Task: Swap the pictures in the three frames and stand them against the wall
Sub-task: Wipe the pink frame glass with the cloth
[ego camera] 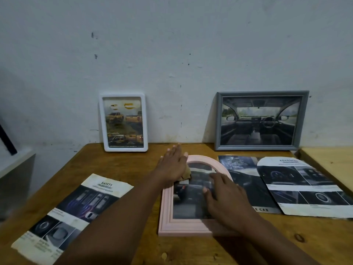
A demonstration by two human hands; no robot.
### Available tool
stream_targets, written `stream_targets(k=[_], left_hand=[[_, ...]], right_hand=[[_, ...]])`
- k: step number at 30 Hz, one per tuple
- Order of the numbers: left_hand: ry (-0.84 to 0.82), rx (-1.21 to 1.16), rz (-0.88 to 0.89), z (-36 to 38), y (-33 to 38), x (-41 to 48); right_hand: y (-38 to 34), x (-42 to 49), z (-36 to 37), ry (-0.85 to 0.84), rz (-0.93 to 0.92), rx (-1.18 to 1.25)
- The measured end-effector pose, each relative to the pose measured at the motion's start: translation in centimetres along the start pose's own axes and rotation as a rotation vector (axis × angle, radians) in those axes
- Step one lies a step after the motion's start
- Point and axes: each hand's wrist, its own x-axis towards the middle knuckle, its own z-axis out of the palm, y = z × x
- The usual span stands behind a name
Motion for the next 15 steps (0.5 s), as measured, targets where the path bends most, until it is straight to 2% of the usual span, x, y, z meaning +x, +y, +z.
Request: stream_targets(k=[3, 5, 7, 12, 15], left_hand=[[0.174, -0.152, -0.029, 0.3, -0.6, -1.3], [0.272, -0.064, -0.069, 0.5, -1.5, -2.6], [0.318, 0.064, -0.099, 0.8, -2.3, -3.9], [0.340, 0.208, -0.085, 2.3, -2.4, -5.7], [0.322, 0.336, -0.012, 2.3, -2.3, -5.4]], right_hand=[[-1.0, 3.8, -0.3, -0.003, -0.209, -0.023], [-2.2, 6.7, 0.7, -0.072, -0.363, -0.042], [-2.9, 9.0, 1.9, -0.158, -0.421, -0.059], [-2.1, 11.4, 1.6, -0.110, -0.395, -0.122], [0.2, 11.2, 0.1, -0.016, -0.265, -0.174]])
